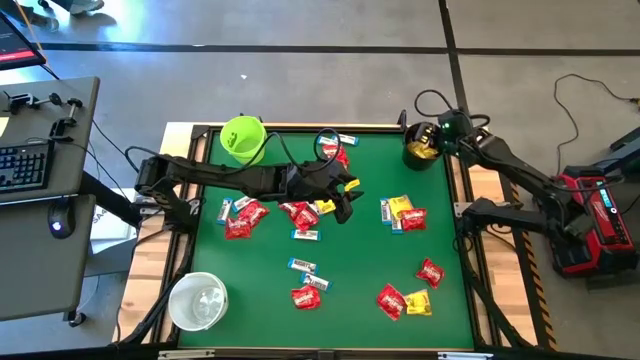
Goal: Sort candy by brand, put in halloween buckets
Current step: Put the yellow candy into the black bucket
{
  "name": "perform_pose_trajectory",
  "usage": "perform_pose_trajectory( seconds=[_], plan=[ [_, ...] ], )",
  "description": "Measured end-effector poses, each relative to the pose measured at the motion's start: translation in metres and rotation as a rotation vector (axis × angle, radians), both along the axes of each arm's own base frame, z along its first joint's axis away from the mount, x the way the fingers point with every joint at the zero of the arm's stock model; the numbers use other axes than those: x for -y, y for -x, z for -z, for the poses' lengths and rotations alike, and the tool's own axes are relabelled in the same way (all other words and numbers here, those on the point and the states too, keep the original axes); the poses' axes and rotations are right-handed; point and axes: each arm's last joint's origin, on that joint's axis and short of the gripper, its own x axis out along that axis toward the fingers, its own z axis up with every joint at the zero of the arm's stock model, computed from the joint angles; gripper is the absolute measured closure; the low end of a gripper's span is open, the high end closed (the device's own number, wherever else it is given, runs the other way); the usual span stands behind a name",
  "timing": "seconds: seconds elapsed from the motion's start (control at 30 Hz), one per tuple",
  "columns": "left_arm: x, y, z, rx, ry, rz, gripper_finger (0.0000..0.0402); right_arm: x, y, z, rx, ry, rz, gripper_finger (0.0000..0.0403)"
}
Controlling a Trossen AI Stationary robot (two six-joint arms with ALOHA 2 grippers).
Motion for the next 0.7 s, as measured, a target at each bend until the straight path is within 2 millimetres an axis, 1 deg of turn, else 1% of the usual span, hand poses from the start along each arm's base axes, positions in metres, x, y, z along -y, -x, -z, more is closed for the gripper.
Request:
perform_pose_trajectory(
  seconds=[0.13,0.2,0.3,0.43,0.5,0.6,0.7],
  plan=[
    [0.0,0.0,0.0,0.0,0.0,0.001,0.0194,0.001,0.001,0.01,-0.061,-0.079,0.01,0.04],
    [0.0,0.0,0.0,0.0,0.0,0.001,0.0194,0.001,0.001,0.014,-0.093,-0.109,0.0,0.0391],
    [0.0,0.0,0.0,-0.001,0.0,0.001,0.0194,0.003,0.0,0.017,-0.126,-0.125,-0.023,0.0363],
    [0.0,0.001,0.001,-0.015,0.0,0.001,0.0194,0.003,-0.001,0.017,-0.131,-0.126,-0.027,0.0313],
    [0.0,0.001,0.002,-0.024,0.0,0.0,0.0194,0.004,-0.001,0.013,-0.14,-0.113,-0.046,0.0289],
    [0.0,0.002,0.003,-0.039,-0.002,-0.002,0.0194,0.006,-0.003,0.0,-0.159,-0.076,-0.11,0.0262],
    [0.0,0.002,0.004,-0.051,-0.003,-0.001,0.0194,0.007,-0.006,-0.019,-0.168,-0.054,-0.267,0.0255]
  ],
)
